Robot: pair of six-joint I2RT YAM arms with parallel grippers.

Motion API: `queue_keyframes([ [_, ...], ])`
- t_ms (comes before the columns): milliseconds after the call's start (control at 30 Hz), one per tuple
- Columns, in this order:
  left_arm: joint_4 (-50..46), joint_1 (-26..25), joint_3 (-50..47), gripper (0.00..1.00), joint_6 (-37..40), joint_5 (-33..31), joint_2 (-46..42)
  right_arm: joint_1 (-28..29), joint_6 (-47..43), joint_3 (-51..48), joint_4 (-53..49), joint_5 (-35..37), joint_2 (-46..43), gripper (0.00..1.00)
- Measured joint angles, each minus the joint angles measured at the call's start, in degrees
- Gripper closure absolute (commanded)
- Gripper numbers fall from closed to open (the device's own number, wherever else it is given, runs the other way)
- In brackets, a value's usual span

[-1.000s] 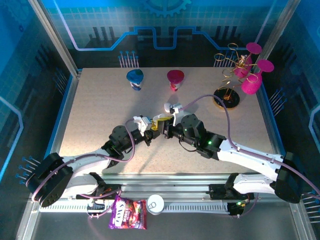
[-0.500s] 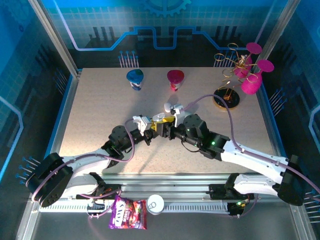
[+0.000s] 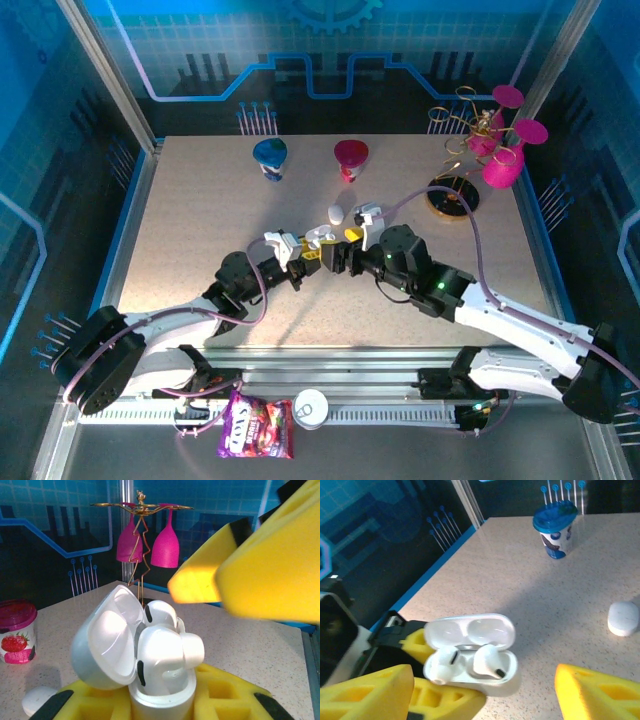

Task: Insert wireless bluetooth earbuds into charging case

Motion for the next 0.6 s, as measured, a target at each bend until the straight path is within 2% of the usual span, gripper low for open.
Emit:
queue_keyframes([
  [600, -0.5, 0.0, 0.0, 1.00, 0.0, 1.1, -0.7, -2.0, 1.0, 1.0, -0.7, -5.6, 2.4, 0.24],
])
